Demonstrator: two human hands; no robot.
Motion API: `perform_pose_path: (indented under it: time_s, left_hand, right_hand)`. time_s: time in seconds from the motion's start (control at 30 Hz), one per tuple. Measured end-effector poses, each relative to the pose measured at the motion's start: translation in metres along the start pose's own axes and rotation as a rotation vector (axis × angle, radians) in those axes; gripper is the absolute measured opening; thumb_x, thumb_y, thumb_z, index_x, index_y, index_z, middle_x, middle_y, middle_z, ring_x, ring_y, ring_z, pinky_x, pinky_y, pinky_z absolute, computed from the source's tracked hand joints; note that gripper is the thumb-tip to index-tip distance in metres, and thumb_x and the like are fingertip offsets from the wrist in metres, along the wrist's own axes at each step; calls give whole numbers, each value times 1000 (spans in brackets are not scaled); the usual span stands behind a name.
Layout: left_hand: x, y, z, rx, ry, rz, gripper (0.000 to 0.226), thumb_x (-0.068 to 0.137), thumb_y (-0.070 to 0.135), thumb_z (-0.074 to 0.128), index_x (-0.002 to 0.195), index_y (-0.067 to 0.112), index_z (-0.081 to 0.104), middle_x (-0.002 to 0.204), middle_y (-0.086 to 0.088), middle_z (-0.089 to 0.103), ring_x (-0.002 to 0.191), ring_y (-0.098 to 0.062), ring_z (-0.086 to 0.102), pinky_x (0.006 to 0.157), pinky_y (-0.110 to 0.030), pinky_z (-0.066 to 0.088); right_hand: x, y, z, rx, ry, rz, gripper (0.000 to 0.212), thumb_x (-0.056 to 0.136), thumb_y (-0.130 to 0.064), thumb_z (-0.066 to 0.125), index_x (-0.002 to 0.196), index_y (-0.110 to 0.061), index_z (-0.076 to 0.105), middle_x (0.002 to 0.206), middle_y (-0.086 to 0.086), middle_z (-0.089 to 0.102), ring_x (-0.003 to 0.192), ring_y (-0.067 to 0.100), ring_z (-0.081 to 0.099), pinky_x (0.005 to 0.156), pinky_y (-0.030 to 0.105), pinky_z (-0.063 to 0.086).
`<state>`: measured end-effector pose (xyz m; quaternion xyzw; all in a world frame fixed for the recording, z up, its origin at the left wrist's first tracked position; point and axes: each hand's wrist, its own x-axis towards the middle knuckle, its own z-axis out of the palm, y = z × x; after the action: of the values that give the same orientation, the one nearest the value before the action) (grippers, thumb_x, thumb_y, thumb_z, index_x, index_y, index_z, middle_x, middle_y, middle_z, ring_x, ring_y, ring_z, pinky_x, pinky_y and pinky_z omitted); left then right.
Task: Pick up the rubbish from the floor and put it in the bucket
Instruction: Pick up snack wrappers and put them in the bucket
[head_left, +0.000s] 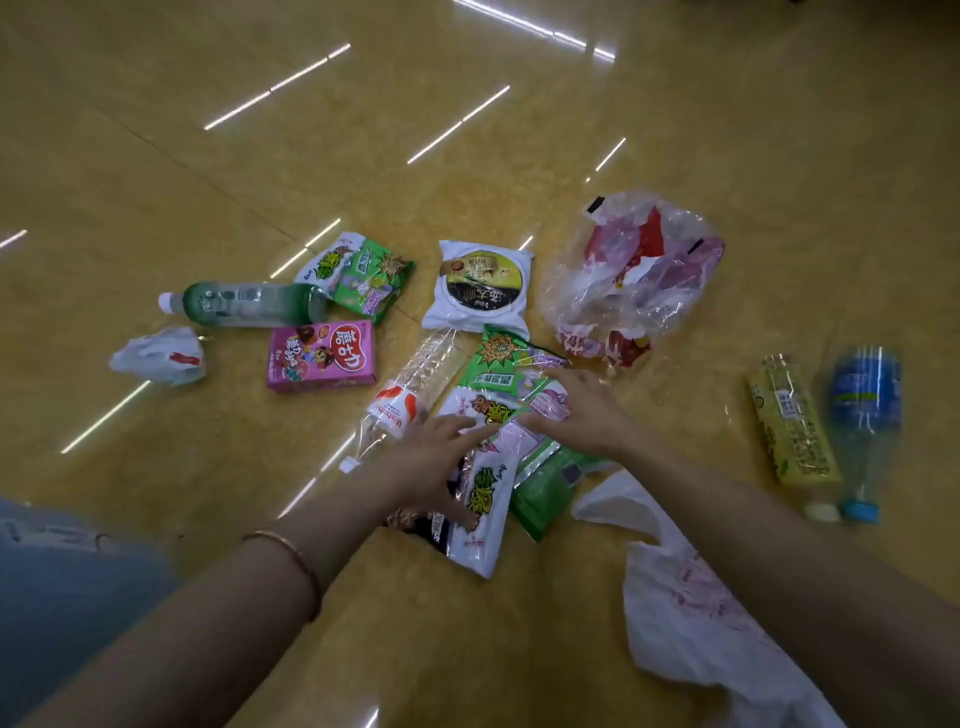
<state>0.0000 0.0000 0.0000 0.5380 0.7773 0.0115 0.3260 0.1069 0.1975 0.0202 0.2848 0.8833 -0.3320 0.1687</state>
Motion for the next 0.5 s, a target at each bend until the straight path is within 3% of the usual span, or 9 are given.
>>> perform_pose_path:
  time_s: [0.1,0.23,0.33,0.4,0.5]
  left_hand:
    - [6,1,17,204,-71,-70,118,61,50,80,149,24,6,154,-5,19,142,-25,15,118,-46,6]
    - [13,-1,21,398,-26,-134,107,60,37,82,146,14,23,153,-9,27,144,-26,16,117,-52,-7]
    - [15,0,17,473,-35,-139,104,61,41,81,143,9,28,153,-11,27,143,-28,17,118,-50,-3]
    - [13,0,14,489,-38,-123,98,61,46,79,141,10,34,149,-9,33,140,-27,22,119,-46,2]
    - [9,-2,7,452,-37,-107,81,66,48,76,133,13,46,140,-5,44,133,-24,30,115,-39,12]
  right_hand:
    - [1,6,11,-117,-79,146,110,76,-65,62,153,-19,-2,159,16,3,146,34,4,116,44,14]
    - [6,13,27,-196,-100,198,121,72,-55,73,151,-13,-9,154,20,18,141,37,20,113,44,26]
    - [9,12,31,-202,-38,240,117,69,-47,79,149,-6,4,148,20,27,137,36,27,109,43,31]
    - [9,7,31,-179,-14,268,105,67,-44,82,143,-4,21,141,18,36,131,34,36,103,41,37]
    - [8,2,25,-66,-51,273,65,63,-37,86,108,-10,47,108,8,53,96,25,55,72,32,50]
